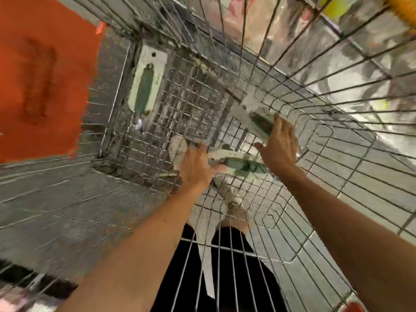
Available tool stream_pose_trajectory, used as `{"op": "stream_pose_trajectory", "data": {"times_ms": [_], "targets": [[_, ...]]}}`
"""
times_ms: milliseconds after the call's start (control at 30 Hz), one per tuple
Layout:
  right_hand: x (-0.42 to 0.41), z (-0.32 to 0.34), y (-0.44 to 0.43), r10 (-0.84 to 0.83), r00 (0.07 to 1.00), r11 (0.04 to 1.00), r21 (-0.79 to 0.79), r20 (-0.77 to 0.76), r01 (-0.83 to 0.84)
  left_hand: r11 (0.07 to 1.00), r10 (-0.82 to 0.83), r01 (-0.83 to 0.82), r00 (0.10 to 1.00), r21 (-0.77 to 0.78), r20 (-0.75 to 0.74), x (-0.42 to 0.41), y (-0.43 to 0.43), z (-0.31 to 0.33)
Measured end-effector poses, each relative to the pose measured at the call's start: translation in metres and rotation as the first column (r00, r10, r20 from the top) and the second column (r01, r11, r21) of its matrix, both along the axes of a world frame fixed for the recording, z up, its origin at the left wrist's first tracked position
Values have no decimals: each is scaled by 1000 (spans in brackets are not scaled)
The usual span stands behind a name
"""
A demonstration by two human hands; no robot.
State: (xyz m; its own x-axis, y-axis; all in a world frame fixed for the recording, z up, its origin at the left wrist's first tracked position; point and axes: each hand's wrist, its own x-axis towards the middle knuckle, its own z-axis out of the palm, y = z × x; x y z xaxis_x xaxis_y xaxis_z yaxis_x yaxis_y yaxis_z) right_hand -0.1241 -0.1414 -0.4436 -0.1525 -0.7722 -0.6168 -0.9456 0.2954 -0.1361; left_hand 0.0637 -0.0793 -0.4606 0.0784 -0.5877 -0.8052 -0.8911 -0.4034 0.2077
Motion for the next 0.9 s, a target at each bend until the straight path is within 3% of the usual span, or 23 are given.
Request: {"op": "stream_pose_trajectory", "data": {"times_ms": [200, 300, 367, 433, 567, 733, 833, 900], "targets": [[-5, -5, -6, 106, 993, 994, -11, -56, -107, 973, 142, -163, 981, -164, -133, 4, 7, -8], [-6, -1, -6, 74, 994, 994, 79, 78, -80, 925, 280, -323, 935, -199, -217, 7, -2, 0], [-4, 2, -7, 57, 981, 987, 135, 187, -83, 901, 377, -423, 870, -91, -317, 11, -11, 6], [-3, 4, -10, 31, 968, 983, 170, 247, -75, 848, 509, -521, 744, 101, -433, 18, -21, 9], [-1, 17, -24, -87, 893, 974, 226, 441, -16, 810, 580, -518, 641, 274, -503, 32, -40, 26], [22, 42, -35, -231, 764, 930, 368, 603, -10, 795, 595, -515, 558, 321, -578, 61, -57, 51], [44, 58, -40, -405, 645, 872, 487, 648, 58, 758, 635, -558, 509, 338, -582, 84, -64, 57], [59, 65, -40, -421, 597, 869, 492, 683, 49, 712, 675, -609, 459, 349, -578, 97, -67, 59]]}}
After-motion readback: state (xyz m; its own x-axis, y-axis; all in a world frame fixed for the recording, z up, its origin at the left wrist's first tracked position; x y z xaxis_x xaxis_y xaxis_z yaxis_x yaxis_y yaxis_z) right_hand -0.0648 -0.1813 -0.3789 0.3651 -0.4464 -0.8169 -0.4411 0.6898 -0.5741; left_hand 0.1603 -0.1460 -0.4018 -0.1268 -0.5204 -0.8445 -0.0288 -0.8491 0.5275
